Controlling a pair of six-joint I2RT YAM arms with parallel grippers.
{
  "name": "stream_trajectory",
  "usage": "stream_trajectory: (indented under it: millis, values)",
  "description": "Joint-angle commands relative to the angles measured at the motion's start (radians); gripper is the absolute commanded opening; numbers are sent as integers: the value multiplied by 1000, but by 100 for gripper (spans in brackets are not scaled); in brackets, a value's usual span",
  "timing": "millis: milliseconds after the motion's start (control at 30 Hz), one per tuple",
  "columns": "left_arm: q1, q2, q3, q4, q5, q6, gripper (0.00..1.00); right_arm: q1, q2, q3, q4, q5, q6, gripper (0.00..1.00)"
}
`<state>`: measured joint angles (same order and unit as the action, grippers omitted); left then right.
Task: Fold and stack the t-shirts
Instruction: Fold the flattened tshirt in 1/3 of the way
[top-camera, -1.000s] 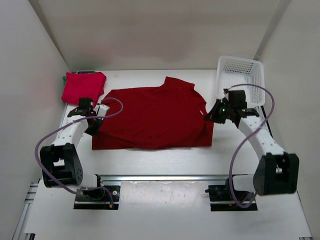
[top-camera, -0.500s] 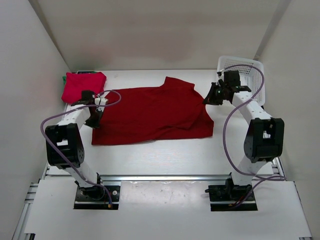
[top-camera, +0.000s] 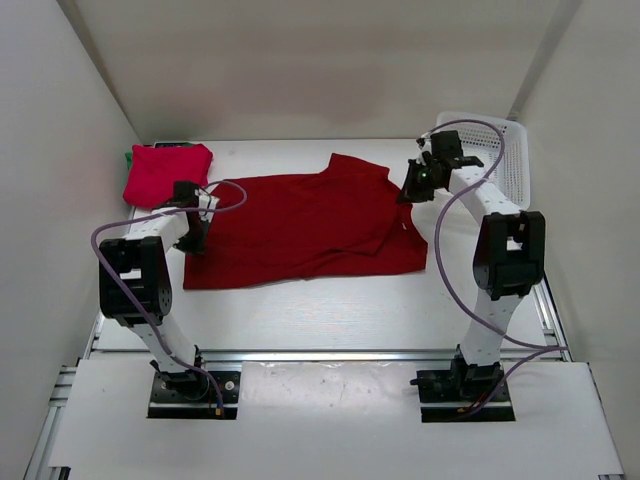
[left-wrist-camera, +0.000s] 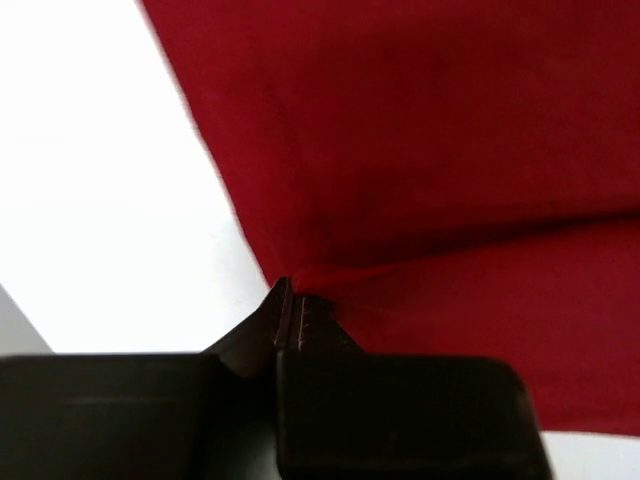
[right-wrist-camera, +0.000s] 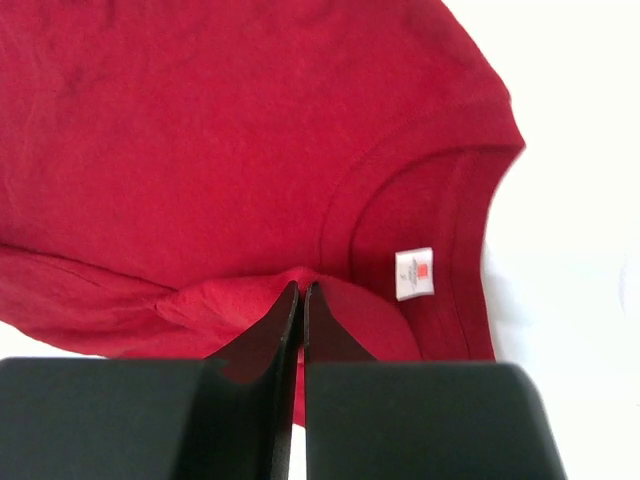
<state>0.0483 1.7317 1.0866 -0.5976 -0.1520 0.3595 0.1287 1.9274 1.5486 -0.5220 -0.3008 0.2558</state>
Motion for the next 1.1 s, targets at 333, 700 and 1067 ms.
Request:
stream_trajectory:
  millis: [333, 700, 1067]
  values:
    - [19, 11, 53, 68, -132, -109, 7, 35, 79, 157, -52, 89, -20, 14]
    - [105, -43, 98, -116, -84, -137, 71, 71, -146, 6, -162, 147, 8, 51]
    - [121, -75, -59, -149, 31, -162, 71, 28, -369, -498, -49, 167, 138, 99]
